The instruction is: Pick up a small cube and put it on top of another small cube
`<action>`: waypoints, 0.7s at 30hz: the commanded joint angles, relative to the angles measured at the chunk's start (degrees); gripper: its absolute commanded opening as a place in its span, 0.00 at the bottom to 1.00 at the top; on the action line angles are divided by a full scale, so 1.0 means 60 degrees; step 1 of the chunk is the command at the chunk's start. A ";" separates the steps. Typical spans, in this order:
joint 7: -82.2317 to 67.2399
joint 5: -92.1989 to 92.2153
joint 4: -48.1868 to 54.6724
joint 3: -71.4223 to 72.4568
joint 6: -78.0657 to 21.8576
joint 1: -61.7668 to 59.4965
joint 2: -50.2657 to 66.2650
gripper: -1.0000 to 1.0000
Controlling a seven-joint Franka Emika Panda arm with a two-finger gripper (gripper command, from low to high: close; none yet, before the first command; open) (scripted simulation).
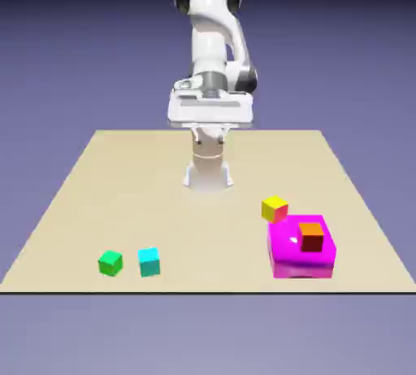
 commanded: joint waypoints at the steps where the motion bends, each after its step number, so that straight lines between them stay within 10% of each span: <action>1: -0.0250 0.0079 0.0177 -0.0199 -0.0188 0.0085 0.0347 0.50; 21: -0.5252 0.1650 0.3716 -0.4169 -0.3937 0.1788 0.7268 0.50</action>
